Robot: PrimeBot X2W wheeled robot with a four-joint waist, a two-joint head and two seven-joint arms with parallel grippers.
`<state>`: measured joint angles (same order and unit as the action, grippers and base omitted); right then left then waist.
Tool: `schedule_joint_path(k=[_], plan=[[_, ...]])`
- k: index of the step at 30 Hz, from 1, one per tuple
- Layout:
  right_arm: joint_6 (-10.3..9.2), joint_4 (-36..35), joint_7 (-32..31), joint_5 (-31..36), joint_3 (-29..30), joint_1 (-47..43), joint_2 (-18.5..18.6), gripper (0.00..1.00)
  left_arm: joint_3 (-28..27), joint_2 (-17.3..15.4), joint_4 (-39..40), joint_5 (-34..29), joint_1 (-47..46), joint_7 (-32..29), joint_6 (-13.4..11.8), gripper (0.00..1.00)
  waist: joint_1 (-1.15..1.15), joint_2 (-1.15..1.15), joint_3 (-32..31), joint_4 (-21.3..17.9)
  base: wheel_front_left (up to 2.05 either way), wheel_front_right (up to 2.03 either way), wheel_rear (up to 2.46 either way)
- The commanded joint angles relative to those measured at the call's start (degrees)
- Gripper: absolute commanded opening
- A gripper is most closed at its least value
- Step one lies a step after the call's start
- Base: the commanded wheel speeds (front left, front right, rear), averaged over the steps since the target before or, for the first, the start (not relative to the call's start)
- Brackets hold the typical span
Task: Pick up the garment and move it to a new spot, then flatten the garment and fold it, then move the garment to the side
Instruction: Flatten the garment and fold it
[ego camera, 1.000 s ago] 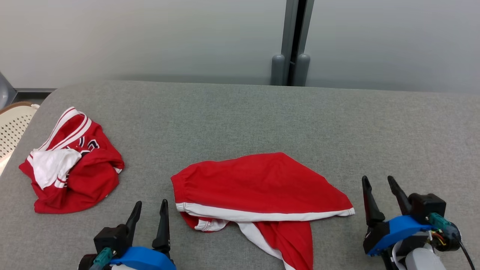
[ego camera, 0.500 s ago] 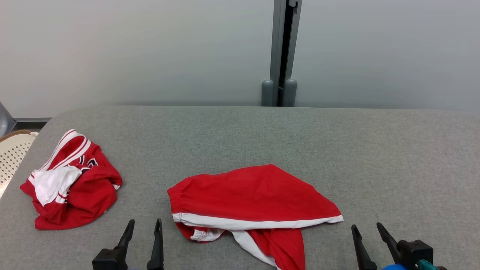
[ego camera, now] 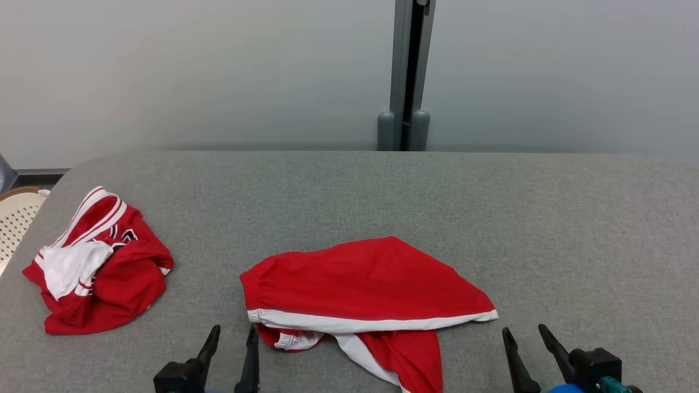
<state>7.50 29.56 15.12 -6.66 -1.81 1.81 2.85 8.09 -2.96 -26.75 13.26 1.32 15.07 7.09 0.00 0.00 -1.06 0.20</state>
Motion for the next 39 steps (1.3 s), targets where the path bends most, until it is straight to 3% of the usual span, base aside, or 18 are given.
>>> schedule_joint_path(k=[1,8,30,31,32,33,35,36,37,39], plan=[[-0.01,0.2,0.0,-0.6,-0.3,0.4,0.1,1.0,0.5,0.0,-0.4,0.5,-1.5,0.1,0.4,1.0,0.0,0.0,0.4,0.0,0.0,0.0,0.0],[-0.01,0.1,0.0,-0.7,-1.2,1.6,0.1,1.0,4.6,-0.8,-3.2,5.0,-5.2,0.1,0.4,1.0,0.0,0.0,3.2,-0.6,0.0,0.0,0.0],[-0.01,-0.3,0.0,-1.0,-1.5,4.0,0.1,1.0,13.8,-5.5,-1.3,16.2,-8.7,0.1,0.4,1.0,0.0,0.0,6.9,-0.4,0.0,0.0,0.0],[-0.01,-0.3,0.0,-1.0,-1.5,4.0,0.1,1.0,14.1,-5.5,-1.1,16.5,-8.6,0.1,0.4,0.95,0.0,0.0,6.9,-0.3,0.0,0.0,0.0],[-0.01,-0.2,0.0,-1.1,-1.5,4.0,0.1,1.0,14.3,-5.6,-0.9,16.8,-8.4,0.1,0.4,0.78,0.0,0.0,6.9,-0.2,0.0,0.0,0.0],[-0.02,-0.1,0.0,-1.1,-1.4,4.0,0.1,1.0,14.6,-5.7,-0.5,17.1,-8.2,0.1,0.4,0.52,0.0,0.0,6.9,-0.1,0.0,0.0,0.0],[-0.01,0.0,0.0,-1.0,-1.4,4.1,0.1,1.0,15.5,-6.1,-0.1,17.6,-7.9,0.2,0.4,0.27,0.0,0.0,7.0,0.2,0.0,0.0,0.0],[-0.01,0.0,0.0,-1.2,-1.4,4.1,0.1,1.0,15.9,-6.3,0.1,18.0,-7.7,0.1,0.4,0.07,0.0,0.0,7.0,0.4,0.0,0.0,0.0],[-0.01,0.2,0.0,-1.2,-1.5,4.1,0.1,1.0,16.2,-6.4,0.2,18.2,-7.6,0.1,0.4,0.0,0.0,0.0,7.0,0.5,0.0,0.0,0.0],[-0.01,0.3,0.0,-1.4,-1.6,4.4,0.1,1.0,16.9,-6.8,0.5,18.7,-7.6,0.1,0.4,0.0,0.0,0.0,7.0,0.8,0.0,0.0,0.0]])
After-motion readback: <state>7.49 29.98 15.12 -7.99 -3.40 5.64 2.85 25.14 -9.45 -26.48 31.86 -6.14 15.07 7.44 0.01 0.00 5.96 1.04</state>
